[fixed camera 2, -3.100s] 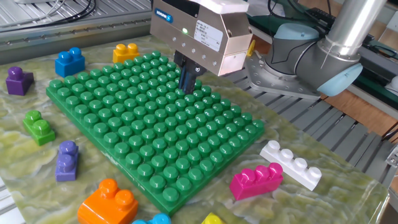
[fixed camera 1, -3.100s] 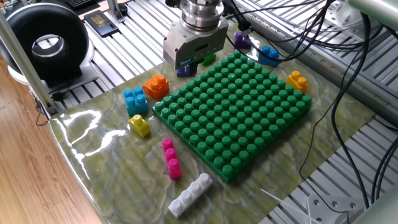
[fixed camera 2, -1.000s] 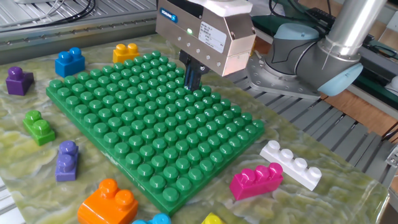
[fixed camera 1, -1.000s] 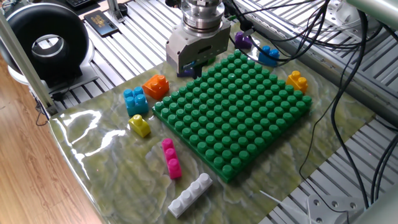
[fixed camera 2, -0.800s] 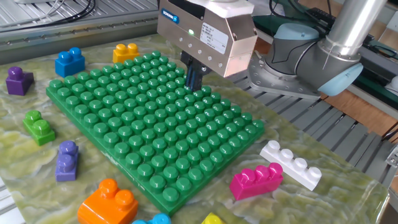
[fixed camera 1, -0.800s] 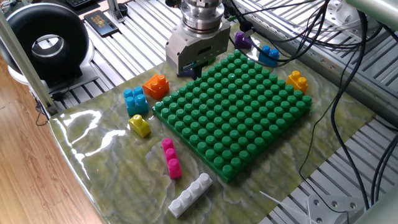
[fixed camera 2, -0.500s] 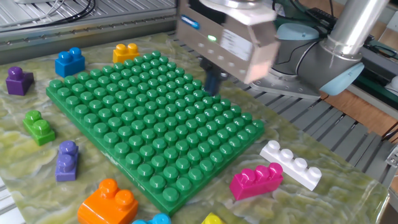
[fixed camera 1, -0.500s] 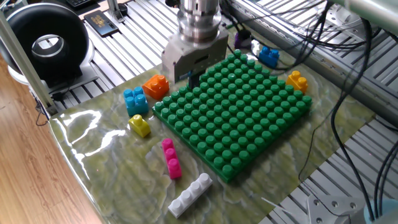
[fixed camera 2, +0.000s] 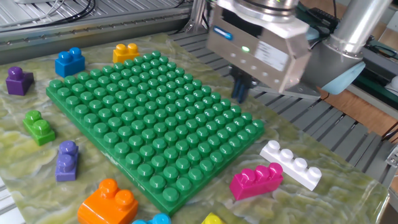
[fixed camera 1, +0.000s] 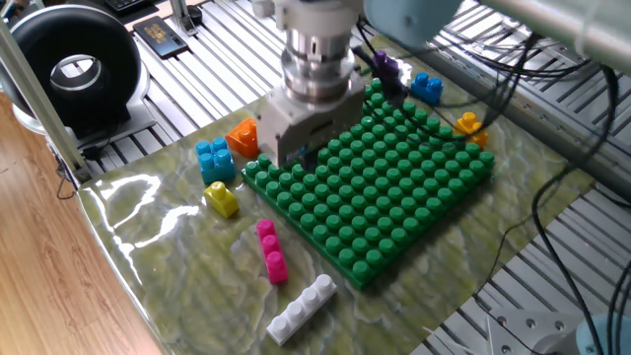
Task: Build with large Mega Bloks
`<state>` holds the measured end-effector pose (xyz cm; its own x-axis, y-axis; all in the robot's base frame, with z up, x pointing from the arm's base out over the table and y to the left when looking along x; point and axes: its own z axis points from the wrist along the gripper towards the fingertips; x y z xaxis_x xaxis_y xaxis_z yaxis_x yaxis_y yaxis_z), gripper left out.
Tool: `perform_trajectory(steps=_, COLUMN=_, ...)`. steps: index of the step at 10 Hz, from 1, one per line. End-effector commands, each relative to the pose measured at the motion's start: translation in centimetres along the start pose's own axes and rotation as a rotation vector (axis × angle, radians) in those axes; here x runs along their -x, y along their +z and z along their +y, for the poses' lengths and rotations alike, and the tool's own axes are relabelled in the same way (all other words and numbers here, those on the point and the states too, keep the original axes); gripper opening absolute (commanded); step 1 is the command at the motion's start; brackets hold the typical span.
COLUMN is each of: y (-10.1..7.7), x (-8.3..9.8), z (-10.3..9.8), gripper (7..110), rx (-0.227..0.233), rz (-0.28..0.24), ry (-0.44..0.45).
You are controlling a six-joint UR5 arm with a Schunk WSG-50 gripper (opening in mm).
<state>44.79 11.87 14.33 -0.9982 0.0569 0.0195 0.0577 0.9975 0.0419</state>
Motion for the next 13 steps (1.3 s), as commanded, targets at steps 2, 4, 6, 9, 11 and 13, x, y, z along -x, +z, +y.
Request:
perform_trajectory(steps=2, y=0.7, x=-3.5, z=1.5, gripper=7, rx=0.042, rz=0.001, ry=-0.004)
perform_trajectory(steps=4, y=0.7, x=-4.9, z=1.0, gripper=7, rx=0.024, rz=0.000, ry=-0.016)
perform_trajectory(steps=6, y=0.7, x=-5.8, z=1.2, gripper=7, rx=0.019, rz=-0.002, ry=-0.039)
perform_trajectory(steps=9, y=0.4, x=-4.4, z=1.3, gripper=7, rx=0.027, rz=-0.011, ry=-0.062)
perform_trajectory(steps=11, y=0.4, x=-4.3, z=0.0, gripper=7, rx=-0.028, rz=-0.013, ry=-0.055)
perform_trajectory(steps=13, y=0.3, x=-3.2, z=1.6, gripper=7, rx=0.035, rz=-0.060, ry=-0.158)
